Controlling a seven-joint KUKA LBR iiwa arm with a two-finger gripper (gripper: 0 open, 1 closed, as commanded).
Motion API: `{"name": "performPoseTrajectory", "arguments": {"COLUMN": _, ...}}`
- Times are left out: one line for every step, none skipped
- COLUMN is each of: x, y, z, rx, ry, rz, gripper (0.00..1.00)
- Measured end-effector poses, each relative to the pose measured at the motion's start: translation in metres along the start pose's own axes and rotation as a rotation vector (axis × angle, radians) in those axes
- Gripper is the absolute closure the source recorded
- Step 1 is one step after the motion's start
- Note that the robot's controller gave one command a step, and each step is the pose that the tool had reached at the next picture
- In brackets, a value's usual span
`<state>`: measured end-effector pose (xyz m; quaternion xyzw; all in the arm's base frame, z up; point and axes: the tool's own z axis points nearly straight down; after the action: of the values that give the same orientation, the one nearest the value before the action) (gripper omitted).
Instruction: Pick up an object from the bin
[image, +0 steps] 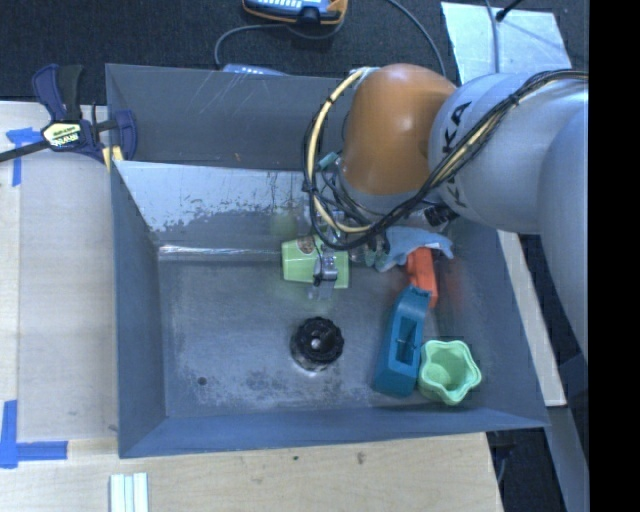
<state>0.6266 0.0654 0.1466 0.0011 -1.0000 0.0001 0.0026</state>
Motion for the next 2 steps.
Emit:
{"name": "performPoseTrajectory", "arguments": {"x": -0.002, "y": 0.0, "z": -0.005, "rx": -0.001, "ry": -0.008, "rz": 0.001, "gripper": 0.0}}
{"name": "performPoseTrajectory", "arguments": {"x": 0.012, "y": -0.025, "z": 0.042, "rx": -0.001, "ry": -0.009, "rz": 0.07, "gripper": 0.0}}
